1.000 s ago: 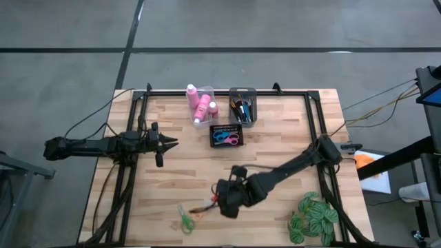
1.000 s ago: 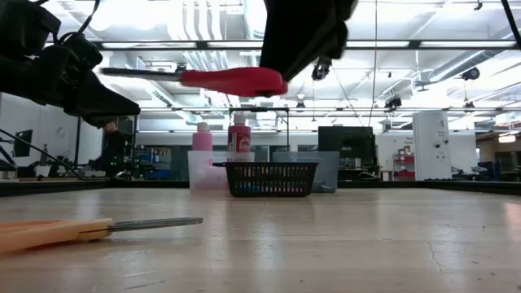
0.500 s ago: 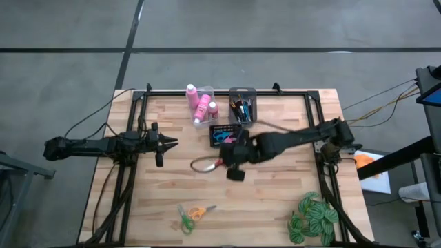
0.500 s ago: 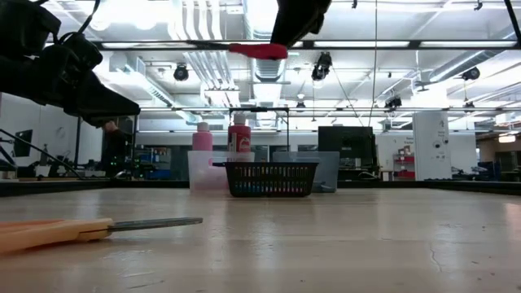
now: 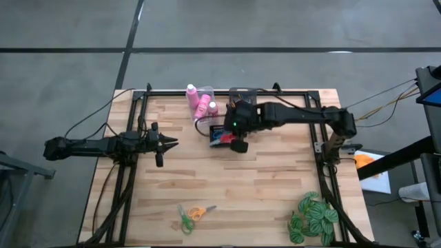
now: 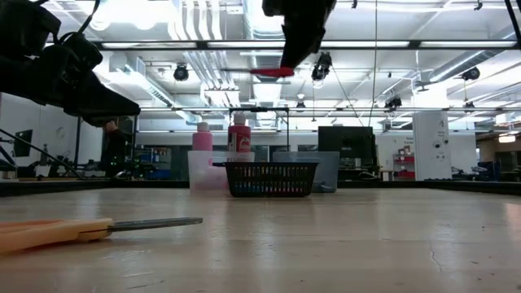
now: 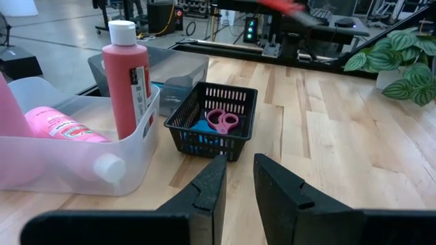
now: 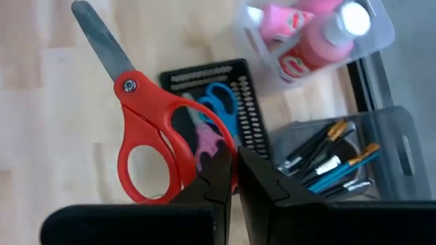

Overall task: Pick & Place Paint Supplies
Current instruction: Put the red scissors into the black bin

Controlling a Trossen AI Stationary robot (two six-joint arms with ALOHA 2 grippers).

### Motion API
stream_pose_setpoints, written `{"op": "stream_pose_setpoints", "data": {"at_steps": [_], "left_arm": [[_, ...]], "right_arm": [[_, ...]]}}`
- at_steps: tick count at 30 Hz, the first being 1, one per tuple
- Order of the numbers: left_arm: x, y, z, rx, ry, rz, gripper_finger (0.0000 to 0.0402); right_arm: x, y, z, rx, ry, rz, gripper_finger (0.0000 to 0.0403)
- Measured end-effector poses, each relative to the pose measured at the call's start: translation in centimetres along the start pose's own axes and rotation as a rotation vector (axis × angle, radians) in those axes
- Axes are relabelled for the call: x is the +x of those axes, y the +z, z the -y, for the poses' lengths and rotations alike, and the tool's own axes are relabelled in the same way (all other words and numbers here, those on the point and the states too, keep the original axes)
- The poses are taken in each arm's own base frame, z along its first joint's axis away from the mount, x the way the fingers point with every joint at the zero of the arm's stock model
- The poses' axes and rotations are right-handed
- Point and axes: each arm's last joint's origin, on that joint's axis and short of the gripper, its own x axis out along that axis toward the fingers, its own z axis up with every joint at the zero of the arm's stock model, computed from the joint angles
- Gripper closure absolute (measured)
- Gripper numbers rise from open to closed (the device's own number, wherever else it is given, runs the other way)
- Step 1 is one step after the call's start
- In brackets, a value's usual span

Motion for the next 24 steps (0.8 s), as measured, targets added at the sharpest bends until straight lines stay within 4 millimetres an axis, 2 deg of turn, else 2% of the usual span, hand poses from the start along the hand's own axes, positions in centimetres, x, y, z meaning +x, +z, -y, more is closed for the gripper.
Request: {"op": "stream_pose_setpoints", "data": {"at_steps": [13,18,24], "left_arm": [[0.0,0.0,0.0,0.0,0.0,0.0,0.0323],[0.0,0.0,0.0,0.0,0.0,0.0,0.0323],[0.0,0.0,0.0,0.0,0.0,0.0,0.0323]], "right_arm": [[6.6,-2.6,4.6,0.14,-0.005,0.008,0.0388],[8.6,-4.1,5.1,0.21,-0.012,-0.005,0.0388],[10.6,-5.9,4.6,0.25,-0.012,-0.012,0.0388]]}}
